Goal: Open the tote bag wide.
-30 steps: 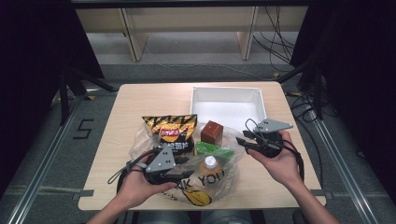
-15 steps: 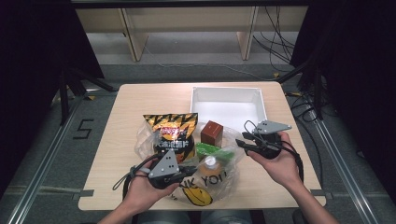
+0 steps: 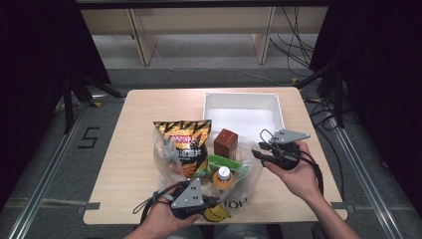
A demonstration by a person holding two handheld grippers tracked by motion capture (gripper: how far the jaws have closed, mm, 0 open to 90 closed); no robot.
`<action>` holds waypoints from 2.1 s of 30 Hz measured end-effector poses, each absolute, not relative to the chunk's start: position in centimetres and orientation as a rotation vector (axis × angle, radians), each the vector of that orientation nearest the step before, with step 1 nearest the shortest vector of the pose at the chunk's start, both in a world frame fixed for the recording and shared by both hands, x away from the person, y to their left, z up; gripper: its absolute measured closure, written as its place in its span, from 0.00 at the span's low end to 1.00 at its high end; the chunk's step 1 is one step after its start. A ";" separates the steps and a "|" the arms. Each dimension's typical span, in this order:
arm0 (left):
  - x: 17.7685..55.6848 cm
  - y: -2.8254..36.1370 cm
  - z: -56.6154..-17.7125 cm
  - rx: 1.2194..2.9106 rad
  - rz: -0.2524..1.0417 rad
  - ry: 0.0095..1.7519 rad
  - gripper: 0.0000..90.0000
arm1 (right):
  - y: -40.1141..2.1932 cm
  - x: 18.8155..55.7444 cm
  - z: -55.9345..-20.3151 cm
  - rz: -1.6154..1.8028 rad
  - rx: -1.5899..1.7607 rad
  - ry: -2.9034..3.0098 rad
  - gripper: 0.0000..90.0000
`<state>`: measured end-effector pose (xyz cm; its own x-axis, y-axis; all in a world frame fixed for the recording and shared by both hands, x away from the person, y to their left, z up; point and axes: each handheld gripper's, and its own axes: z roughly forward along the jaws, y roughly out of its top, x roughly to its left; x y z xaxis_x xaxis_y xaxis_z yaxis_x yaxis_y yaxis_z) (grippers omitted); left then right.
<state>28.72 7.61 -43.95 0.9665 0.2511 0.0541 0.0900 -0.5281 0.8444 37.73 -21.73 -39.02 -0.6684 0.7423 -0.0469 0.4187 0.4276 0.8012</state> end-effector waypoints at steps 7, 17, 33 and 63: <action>29.2 7.3 -45.7 2.165 0.184 0.272 0.99 | -21.7 37.7 -39.7 1.099 1.036 2.318 0.68; 29.1 6.9 -46.2 2.159 0.198 0.281 0.99 | -22.1 37.7 -39.6 1.103 1.046 2.314 0.67; 29.0 6.5 -46.5 2.182 0.209 0.251 0.97 | -19.5 36.1 -37.8 1.285 0.989 2.403 0.57; 28.7 5.9 -46.6 2.154 0.227 0.244 0.95 | -21.0 35.2 -39.6 1.021 1.027 2.586 1.00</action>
<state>28.74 5.86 -46.61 0.9633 0.2592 0.0703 0.0882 -0.5525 0.8289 35.16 -20.95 -39.62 -0.7460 0.6609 0.0822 0.5388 0.5264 0.6577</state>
